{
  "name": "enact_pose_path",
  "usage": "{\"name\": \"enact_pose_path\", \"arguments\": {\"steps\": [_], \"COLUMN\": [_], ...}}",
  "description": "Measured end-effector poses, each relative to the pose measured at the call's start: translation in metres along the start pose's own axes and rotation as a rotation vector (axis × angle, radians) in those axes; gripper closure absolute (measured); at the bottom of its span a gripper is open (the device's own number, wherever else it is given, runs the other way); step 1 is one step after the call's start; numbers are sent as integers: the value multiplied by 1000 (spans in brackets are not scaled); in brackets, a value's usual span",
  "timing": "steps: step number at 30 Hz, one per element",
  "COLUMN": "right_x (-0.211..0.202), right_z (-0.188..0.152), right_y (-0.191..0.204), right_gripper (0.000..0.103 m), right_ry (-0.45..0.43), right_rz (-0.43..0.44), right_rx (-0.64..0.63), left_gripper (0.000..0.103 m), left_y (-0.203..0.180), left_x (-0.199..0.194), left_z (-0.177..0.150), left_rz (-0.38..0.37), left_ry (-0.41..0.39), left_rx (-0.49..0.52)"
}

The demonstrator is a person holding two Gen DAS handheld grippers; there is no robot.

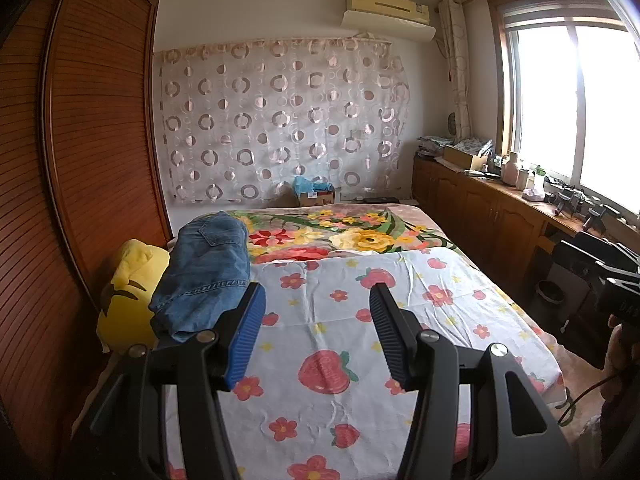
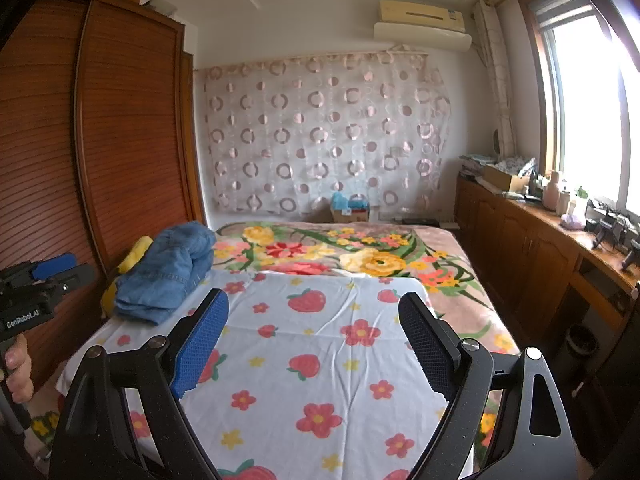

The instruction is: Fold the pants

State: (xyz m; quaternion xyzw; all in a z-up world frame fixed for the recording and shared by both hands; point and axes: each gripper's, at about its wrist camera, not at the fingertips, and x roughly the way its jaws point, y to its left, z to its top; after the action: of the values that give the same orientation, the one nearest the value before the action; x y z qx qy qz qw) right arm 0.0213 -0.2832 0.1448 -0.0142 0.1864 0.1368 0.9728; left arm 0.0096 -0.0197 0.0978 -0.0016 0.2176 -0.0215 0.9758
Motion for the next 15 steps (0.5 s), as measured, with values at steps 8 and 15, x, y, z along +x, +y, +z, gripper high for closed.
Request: {"name": "enact_pose_path", "arguments": {"steps": [8,15], "right_x": [0,0], "right_z": [0,0], "right_y": [0,0], "right_gripper": [14,14], "right_ry": [1,0], "right_rz": [0,1], "right_rx": [-1,-1], "left_gripper": [49,49], "left_y": [3,4], "left_x": [-1,-2], "left_z": [0,0], "left_rz": [0,1], "left_ry": [0,1], "left_rx": [-4,-4]}}
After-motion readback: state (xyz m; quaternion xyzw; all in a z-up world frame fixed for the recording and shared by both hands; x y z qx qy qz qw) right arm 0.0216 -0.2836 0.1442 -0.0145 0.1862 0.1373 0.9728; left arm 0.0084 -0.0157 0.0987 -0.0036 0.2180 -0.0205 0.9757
